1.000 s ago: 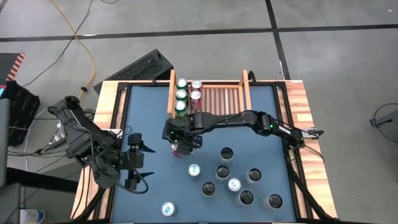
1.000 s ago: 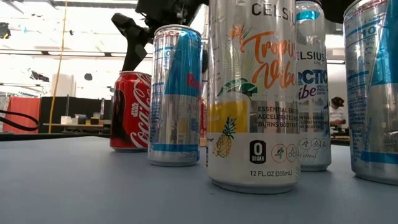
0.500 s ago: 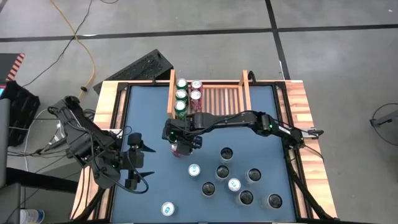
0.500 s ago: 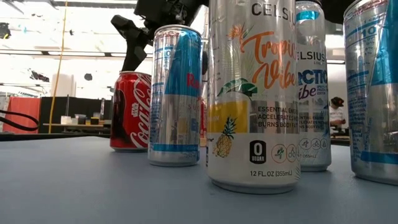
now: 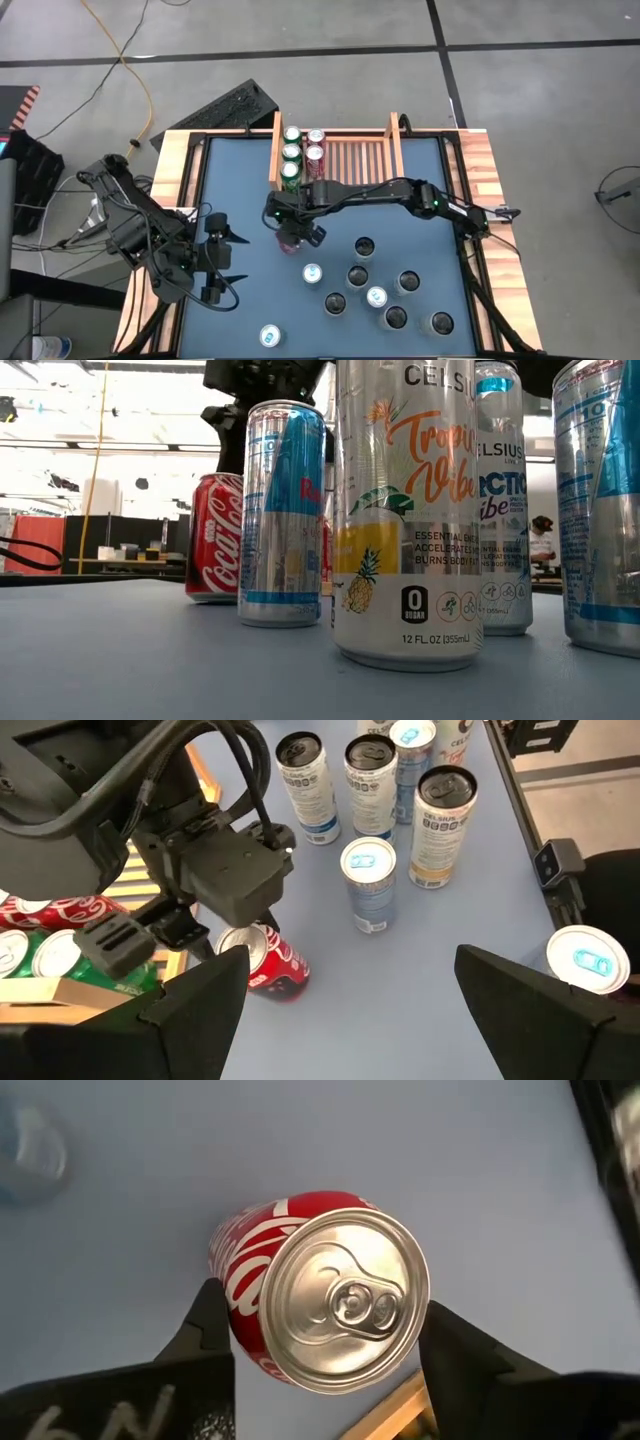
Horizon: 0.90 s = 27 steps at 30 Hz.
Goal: Place canned beverage on shelf
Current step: Put the bottom left red soda can aligned with the red soda on the shelf
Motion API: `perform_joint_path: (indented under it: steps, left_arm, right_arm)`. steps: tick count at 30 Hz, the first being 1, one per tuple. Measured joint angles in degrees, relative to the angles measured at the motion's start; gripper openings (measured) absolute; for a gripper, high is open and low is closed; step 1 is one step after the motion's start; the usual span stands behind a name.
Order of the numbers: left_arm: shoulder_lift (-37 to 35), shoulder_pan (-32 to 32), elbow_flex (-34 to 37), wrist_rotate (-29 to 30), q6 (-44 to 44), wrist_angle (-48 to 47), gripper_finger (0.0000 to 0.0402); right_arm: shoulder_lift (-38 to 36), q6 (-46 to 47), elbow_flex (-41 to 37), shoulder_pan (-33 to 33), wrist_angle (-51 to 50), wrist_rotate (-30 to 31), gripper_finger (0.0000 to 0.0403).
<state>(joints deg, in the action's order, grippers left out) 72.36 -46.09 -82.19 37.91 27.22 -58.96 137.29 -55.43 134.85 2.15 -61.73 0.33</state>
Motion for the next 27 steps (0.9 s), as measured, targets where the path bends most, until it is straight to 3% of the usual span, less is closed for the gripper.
perform_joint_path:
  steps: [13,27]
  left_arm:
    - [0.0,0.0,0.0,0.0,0.0,-1.2,0.0341]
    - [0.0,-0.2,0.0,-1.7,-0.6,-1.5,0.0341]
  right_arm:
    - [0.0,28.8,0.0,-0.9,-1.3,5.8,0.0181]
    - [-4.3,32.4,-0.2,-5.5,-6.2,7.2,0.018]
